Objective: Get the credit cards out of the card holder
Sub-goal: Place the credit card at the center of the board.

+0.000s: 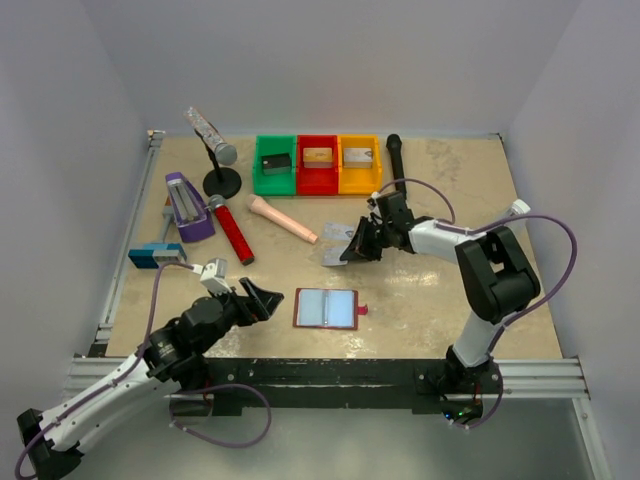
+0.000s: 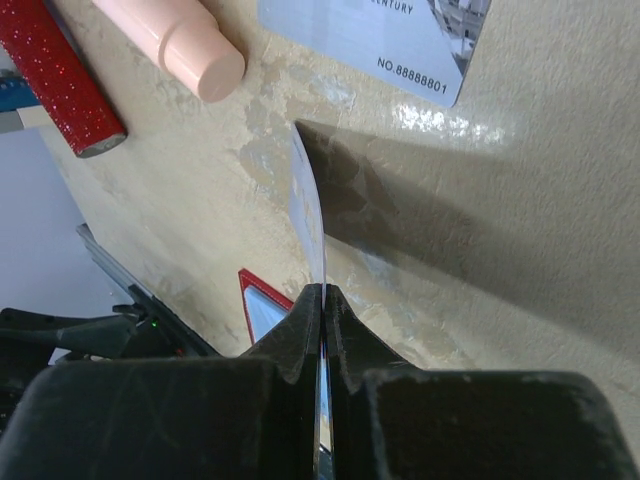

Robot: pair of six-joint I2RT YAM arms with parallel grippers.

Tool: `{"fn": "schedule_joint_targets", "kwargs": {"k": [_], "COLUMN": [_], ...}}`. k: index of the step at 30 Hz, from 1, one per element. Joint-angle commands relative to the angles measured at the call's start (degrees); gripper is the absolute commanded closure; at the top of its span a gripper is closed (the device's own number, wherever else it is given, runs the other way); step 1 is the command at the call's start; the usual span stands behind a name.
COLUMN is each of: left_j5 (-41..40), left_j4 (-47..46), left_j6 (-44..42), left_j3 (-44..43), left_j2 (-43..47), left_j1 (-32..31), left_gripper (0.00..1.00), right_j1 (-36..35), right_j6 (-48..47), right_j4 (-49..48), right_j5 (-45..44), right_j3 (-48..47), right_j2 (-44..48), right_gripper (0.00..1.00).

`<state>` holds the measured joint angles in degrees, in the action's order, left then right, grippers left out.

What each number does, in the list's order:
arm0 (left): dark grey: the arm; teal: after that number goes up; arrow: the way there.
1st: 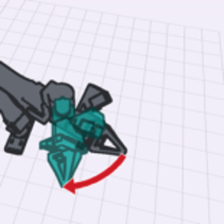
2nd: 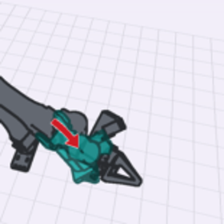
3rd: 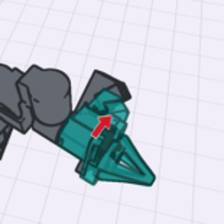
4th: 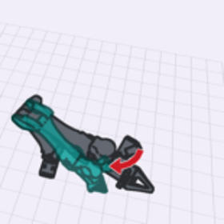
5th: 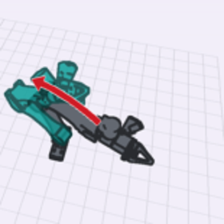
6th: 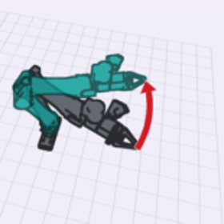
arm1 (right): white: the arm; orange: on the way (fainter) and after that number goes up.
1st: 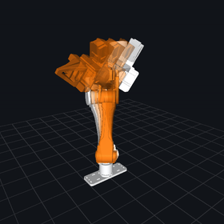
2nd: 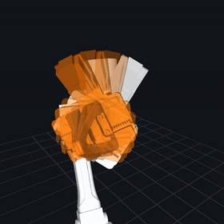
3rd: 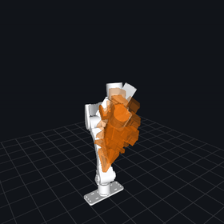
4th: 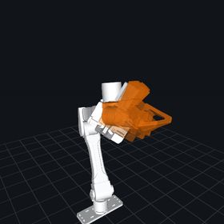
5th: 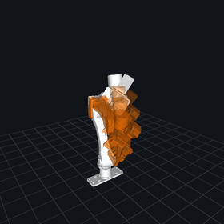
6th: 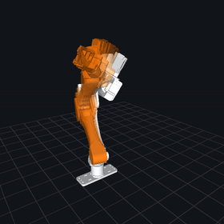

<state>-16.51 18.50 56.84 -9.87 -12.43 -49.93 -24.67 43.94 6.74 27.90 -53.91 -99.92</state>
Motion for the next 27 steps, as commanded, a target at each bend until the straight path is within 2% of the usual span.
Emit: {"fn": "schedule_joint_targets", "kwargs": {"k": [1,7,18,27], "left_j5": [-0.4,-0.7,-1.2,-1.0], "left_j4": [-1.5,-1.9,-1.9,-1.9], "left_j6": [-0.5,-0.5,-0.4,-0.3], "left_j3": [-0.2,0.1,0.6,0.8], "left_j2": [-1.3,-1.4,-1.5,-1.7], "left_j1": [0.2,0.2,0.2,0.2], "left_gripper": [0.05,0.05,0.04,0.04], "right_j1": [0.5,0.4,0.6,0.5], "right_j6": [0.1,0.0,-0.4,-0.4], "right_j4": [0.9,1.3,2.1,2.4], "right_j5": [-0.1,0.5,1.0,1.2], "right_j3": [-3.5,-5.4,-6.7,-6.9], "right_j2": [-2.0,-3.9,-5.2,-4.9], "right_gripper": [1.00,0.99,0.80,0.69]}}
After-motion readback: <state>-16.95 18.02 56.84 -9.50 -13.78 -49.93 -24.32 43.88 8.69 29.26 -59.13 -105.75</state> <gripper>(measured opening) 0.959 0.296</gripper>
